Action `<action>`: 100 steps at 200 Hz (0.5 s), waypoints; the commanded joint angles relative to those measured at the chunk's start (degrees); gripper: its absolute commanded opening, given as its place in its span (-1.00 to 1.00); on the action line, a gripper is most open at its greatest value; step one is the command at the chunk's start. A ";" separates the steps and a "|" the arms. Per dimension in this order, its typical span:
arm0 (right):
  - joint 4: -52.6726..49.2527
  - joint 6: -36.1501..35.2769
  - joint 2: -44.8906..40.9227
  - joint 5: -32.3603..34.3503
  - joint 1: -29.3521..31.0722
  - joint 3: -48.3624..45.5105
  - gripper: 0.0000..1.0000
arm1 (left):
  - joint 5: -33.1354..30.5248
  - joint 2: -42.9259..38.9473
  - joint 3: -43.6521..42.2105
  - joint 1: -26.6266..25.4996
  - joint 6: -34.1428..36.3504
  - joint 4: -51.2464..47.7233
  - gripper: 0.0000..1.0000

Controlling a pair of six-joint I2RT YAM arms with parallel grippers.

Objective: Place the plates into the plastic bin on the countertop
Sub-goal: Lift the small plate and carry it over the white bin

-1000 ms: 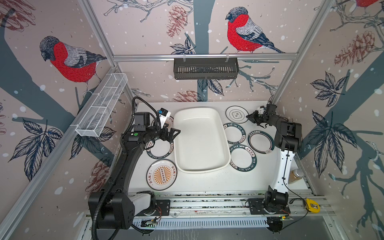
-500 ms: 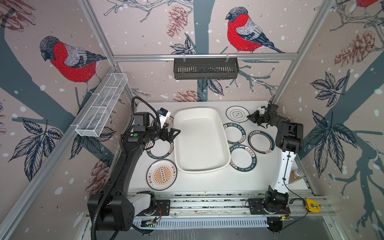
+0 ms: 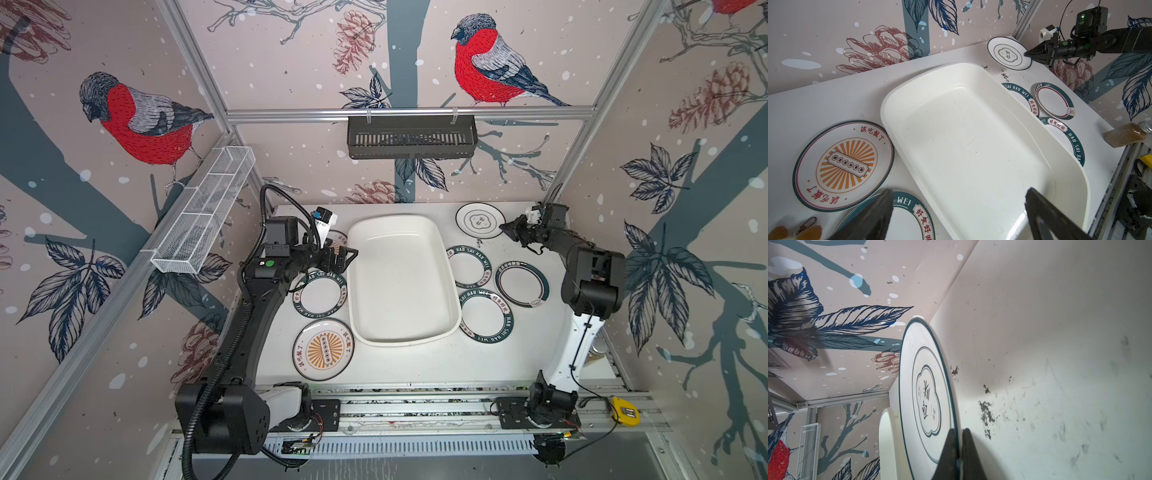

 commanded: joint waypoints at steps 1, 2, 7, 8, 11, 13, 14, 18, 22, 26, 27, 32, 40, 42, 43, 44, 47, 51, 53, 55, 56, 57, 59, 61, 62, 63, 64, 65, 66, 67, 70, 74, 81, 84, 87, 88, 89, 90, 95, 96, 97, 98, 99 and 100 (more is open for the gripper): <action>2.95 0.83 -3.97 -2.07 0.21 -2.11 -0.97 | -1.63 -0.83 0.47 -0.02 -1.67 -0.72 0.96; 2.94 0.82 -4.14 -2.07 0.21 -2.22 -0.97 | -1.77 -0.91 0.49 0.02 -1.67 -0.73 0.96; 3.01 0.74 -5.18 -2.11 0.29 -2.90 -0.97 | -2.42 -1.15 0.34 0.07 -1.67 -0.73 0.95; 3.02 0.73 -5.40 -2.18 0.34 -2.97 -0.97 | -2.52 -1.21 0.38 0.07 -1.67 -0.77 0.95; 3.03 0.64 -6.06 -2.16 0.42 -3.37 -0.97 | -2.95 -1.35 0.27 0.04 -1.63 -0.77 0.95; 3.07 0.68 -6.48 -2.15 0.46 -3.67 -0.97 | -3.20 -1.39 0.30 0.04 -1.60 -0.87 0.95; 3.05 0.65 -6.71 -2.11 0.47 -3.80 -0.97 | -3.35 -1.42 0.32 0.05 -1.55 -0.97 0.96; 3.10 0.69 -7.56 -2.07 0.55 -4.32 -0.97 | -3.73 -1.57 0.43 0.07 -1.30 -1.13 0.95; 3.03 0.65 -8.39 -2.07 0.69 -4.75 -0.97 | -4.13 -1.55 0.50 0.03 -1.03 -1.43 0.95; 3.03 0.63 -9.22 -2.13 0.74 -5.23 -0.97 | -4.44 -1.43 0.82 0.01 -0.91 -1.83 0.95; 3.03 0.68 -9.40 -2.19 0.78 -5.37 -0.97 | -4.50 -1.43 0.84 0.04 -0.85 -1.94 0.95; 2.96 0.64 -10.32 -2.31 0.98 -5.84 -0.97 | -4.61 -1.20 1.15 0.01 -0.68 -2.49 0.95; 2.81 0.61 -11.84 -2.40 1.33 -6.64 -0.97 | -4.63 -1.01 1.60 0.02 -0.47 -3.34 0.95; 2.71 0.56 -12.32 -2.37 1.39 -6.78 -0.97 | -4.59 -0.94 1.62 0.05 -0.45 -3.49 0.95; 2.65 0.51 -12.49 -2.39 1.41 -6.89 -0.97 | -4.52 -0.97 1.68 0.06 -0.45 -3.56 0.95; 2.62 0.48 -12.66 -2.40 1.47 -6.94 -0.97 | -4.49 -0.98 1.67 0.06 -0.45 -3.64 0.95; 2.39 0.38 -13.12 -2.42 1.64 -7.15 -0.97 | -4.40 -1.00 1.68 0.04 -0.44 -3.82 0.95; 2.18 0.25 -13.97 -2.37 1.94 -7.52 -0.97 | -4.33 -1.04 1.58 0.05 -0.44 -4.01 0.95; 2.03 0.16 -14.41 -2.34 2.00 -7.74 -0.97 | -4.29 -1.08 1.53 0.00 -0.44 -4.10 0.95; 1.92 0.12 -14.83 -2.27 2.11 -7.95 -0.97 | -4.18 -1.11 1.49 0.05 -0.44 -4.19 0.95; 1.86 0.11 -15.02 -2.21 2.17 -8.05 -0.97 | -4.14 -1.19 1.48 0.06 -0.44 -4.21 0.95; 1.83 0.11 -15.24 -2.18 2.24 -8.14 -0.97 | -4.08 -1.18 1.44 0.06 -0.44 -4.23 0.95; 1.81 0.10 -15.68 -2.09 2.41 -8.38 -0.97 | -3.97 -1.22 1.34 0.07 -0.44 -4.24 0.95; 1.73 0.10 -16.07 -2.01 2.58 -8.64 -0.97 | -3.92 -1.25 1.36 0.00 -0.38 -4.29 0.95; 1.72 0.10 -16.30 -1.95 2.58 -8.78 -0.97 | -3.93 -1.26 1.29 0.03 -0.37 -4.35 0.95; 1.72 0.10 -16.50 -1.92 2.63 -8.90 -0.97 | -3.93 -1.31 1.25 0.05 -0.36 -4.39 0.95; 1.71 0.10 -16.69 -1.86 2.74 -9.00 -0.97 | -3.93 -1.37 1.28 0.06 -0.36 -4.45 0.95; 1.71 0.10 -16.91 -1.88 2.88 -9.14 -0.97 | -3.93 -1.36 1.25 0.06 -0.36 -4.52 0.95; 1.71 0.10 -17.07 -1.84 2.95 -9.30 -0.97 | -3.93 -1.40 1.23 0.02 -0.36 -4.56 0.95; 1.71 0.10 -17.28 -1.78 3.07 -9.47 -0.97 | -3.93 -1.38 1.22 0.04 -0.36 -4.62 0.95; 1.78 0.10 -18.01 -1.72 3.38 -9.84 -0.97 | -3.80 -1.36 1.18 0.00 -0.36 -4.74 0.95; 1.80 0.16 -18.82 -1.56 3.80 -10.33 -0.97 | -3.69 -1.36 1.16 0.00 -0.29 -5.04 0.95; 1.53 -0.02 -20.03 -1.24 4.74 -10.91 -0.97 | -3.15 -1.22 1.17 0.05 0.05 -5.60 0.95; 1.31 -0.17 -20.47 -1.17 5.09 -11.01 -0.97 | -2.76 -1.22 1.25 0.01 0.22 -5.91 0.95; 0.95 -0.35 -20.93 -1.11 5.49 -11.10 -0.97 | -2.38 -1.14 1.31 0.05 0.47 -6.14 0.95; 0.80 -0.43 -21.01 -1.10 5.66 -11.11 -0.97 | -2.23 -1.11 1.31 0.06 0.59 -6.29 0.95; 0.64 -0.47 -21.14 -1.06 5.75 -11.12 -0.97 | -2.12 -1.06 1.30 0.02 0.69 -6.41 0.95; 0.47 -0.54 -21.29 -1.03 5.88 -11.12 -0.97 | -1.97 -1.03 1.35 0.04 0.78 -6.51 0.95; -0.28 -0.88 -22.07 -0.86 6.68 -11.17 -0.97 | -1.48 -0.99 1.56 0.07 1.10 -7.08 0.95; -0.43 -0.96 -22.20 -0.76 6.83 -11.19 -0.97 | -1.43 -1.00 1.61 0.07 1.16 -7.20 0.95; -0.55 -1.04 -22.35 -0.71 6.95 -11.20 -0.97 | -1.41 -1.00 1.63 0.07 1.24 -7.35 0.95; -0.65 -1.08 -22.47 -0.64 7.09 -11.21 -0.97 | -1.35 -1.00 1.69 0.07 1.32 -7.47 0.95; -0.74 -1.15 -22.62 -0.56 7.25 -11.21 -0.97 | -1.24 -0.96 1.76 0.07 1.40 -7.61 0.95; -0.84 -1.14 -22.73 -0.48 7.42 -11.26 -0.97 | -1.22 -0.89 1.84 0.07 1.49 -7.73 0.95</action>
